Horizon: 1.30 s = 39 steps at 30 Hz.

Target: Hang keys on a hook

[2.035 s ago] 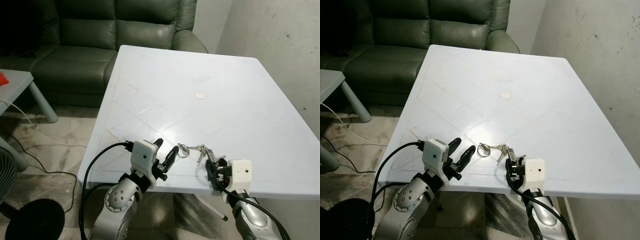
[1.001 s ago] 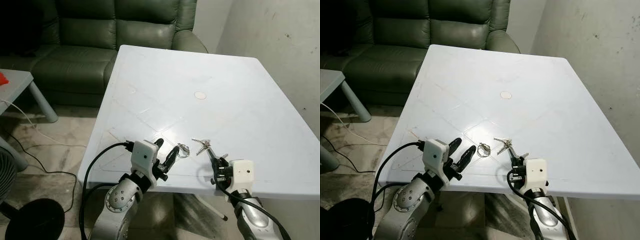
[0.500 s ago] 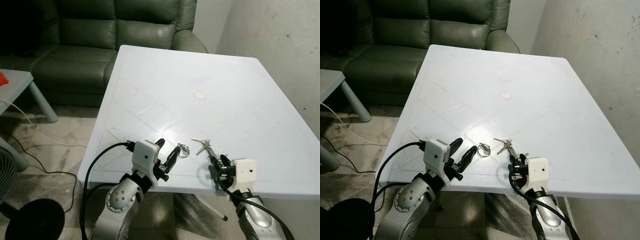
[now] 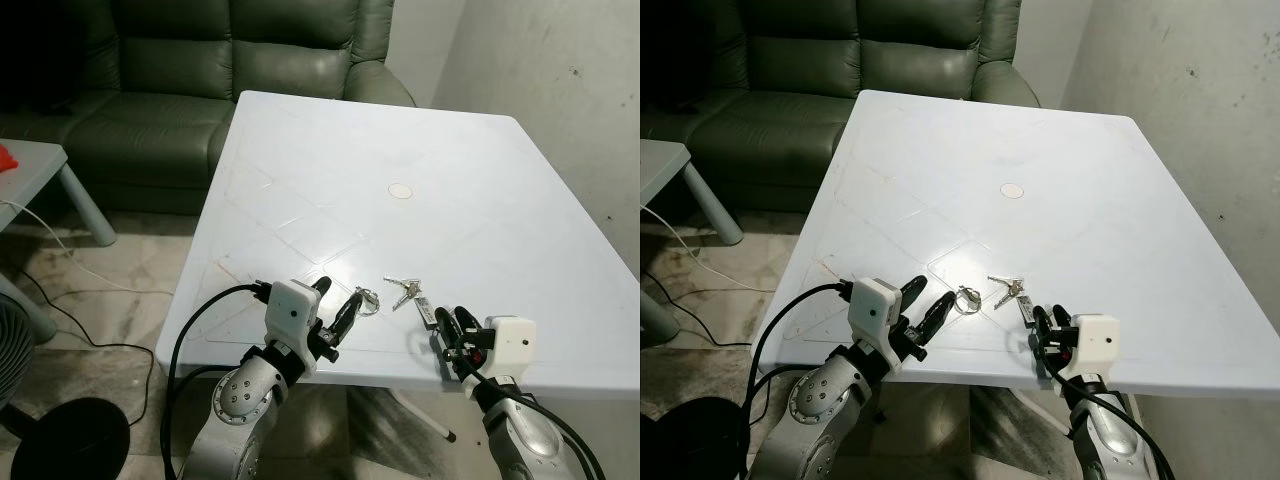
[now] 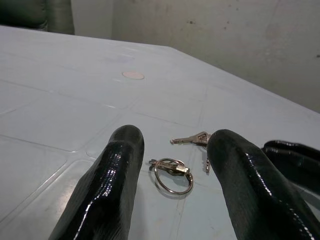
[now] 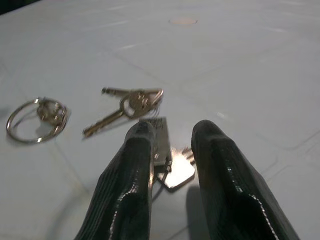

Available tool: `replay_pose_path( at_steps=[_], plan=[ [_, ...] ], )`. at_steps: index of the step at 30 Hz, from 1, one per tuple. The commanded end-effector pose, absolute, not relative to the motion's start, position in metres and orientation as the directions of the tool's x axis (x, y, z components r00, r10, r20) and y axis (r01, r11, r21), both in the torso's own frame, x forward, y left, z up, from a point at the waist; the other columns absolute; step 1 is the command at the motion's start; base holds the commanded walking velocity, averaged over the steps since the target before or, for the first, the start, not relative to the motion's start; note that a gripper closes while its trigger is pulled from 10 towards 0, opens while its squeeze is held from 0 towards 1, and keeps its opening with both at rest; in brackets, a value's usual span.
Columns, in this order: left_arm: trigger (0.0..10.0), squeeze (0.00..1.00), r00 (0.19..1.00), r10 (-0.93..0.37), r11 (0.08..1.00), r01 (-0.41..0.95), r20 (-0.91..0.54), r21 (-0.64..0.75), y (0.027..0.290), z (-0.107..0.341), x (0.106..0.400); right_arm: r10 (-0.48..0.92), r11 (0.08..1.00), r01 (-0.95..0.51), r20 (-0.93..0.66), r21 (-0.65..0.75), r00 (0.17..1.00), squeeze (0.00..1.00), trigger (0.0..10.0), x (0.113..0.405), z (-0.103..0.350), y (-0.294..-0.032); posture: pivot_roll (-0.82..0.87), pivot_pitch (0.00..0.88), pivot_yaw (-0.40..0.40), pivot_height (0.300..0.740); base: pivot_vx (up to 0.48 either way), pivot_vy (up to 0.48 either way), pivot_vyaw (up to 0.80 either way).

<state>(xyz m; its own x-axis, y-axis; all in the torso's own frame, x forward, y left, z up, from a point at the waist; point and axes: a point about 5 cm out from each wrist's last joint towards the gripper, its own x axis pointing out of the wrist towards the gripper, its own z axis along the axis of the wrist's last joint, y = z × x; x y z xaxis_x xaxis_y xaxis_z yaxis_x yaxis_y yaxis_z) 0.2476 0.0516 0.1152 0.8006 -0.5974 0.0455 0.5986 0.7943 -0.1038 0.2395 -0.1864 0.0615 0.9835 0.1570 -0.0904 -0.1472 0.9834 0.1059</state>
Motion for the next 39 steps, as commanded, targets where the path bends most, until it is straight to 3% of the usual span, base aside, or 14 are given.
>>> replay_pose_path(
  at_steps=[1,16,17,18,19,20,39],
  plan=[
    [10.0,0.0,0.788,-0.613,0.781,0.615,0.054,-0.104,0.0468,0.118,0.2468,0.171,0.982,-0.159,-0.113,0.105,0.979,0.0,10.0,0.2374,0.0584,-0.1869,-0.06,0.053,-0.068,0.74,0.0,0.0,0.0],
    [10.0,0.0,0.789,-0.612,0.782,0.614,0.054,-0.107,0.0469,0.1184,0.2457,0.181,0.98,-0.165,-0.148,0.112,0.972,0.0,10.0,0.2327,0.0537,-0.183,-0.06,0.064,-0.068,0.74,0.0,0.0,0.0],
    [10.0,0.0,0.79,-0.611,0.783,0.613,0.054,-0.107,0.047,0.1183,0.2455,0.177,0.981,-0.161,-0.15,0.11,0.973,0.0,8.4,0.2327,0.0532,-0.1833,-0.06,0.064,-0.068,0.74,0.0,0.0,0.0],
    [10.0,0.0,0.79,-0.611,0.783,0.613,0.055,-0.107,0.047,0.1183,0.2455,0.176,0.981,-0.161,-0.152,0.111,0.973,0.0,5.0,0.2328,0.053,-0.1833,-0.06,0.064,-0.068,0.74,0.0,0.0,0.0],
    [10.0,0.0,0.79,-0.61,0.783,0.612,0.055,-0.107,0.047,0.1182,0.2456,0.175,0.981,-0.158,-0.154,0.113,0.973,0.0,4.8,0.2328,0.0528,-0.1833,-0.06,0.064,-0.068,0.74,0.0,0.0,0.0],
    [10.0,0.0,0.791,-0.61,0.784,0.612,0.055,-0.108,0.0472,0.1183,0.2456,0.174,0.981,-0.156,-0.155,0.119,0.973,0.0,0.0,0.233,0.0526,-0.1829,-0.06,0.065,-0.07,0.74,0.0,0.0,0.0],
    [10.0,0.0,0.797,-0.601,0.79,0.603,0.055,-0.108,0.0484,0.1187,0.2462,0.116,0.992,-0.106,-0.152,0.074,0.982,0.0,0.0,0.2361,0.0535,-0.1866,-0.05,0.072,-0.074,0.74,0.0,0.0,0.0]
  ],
)
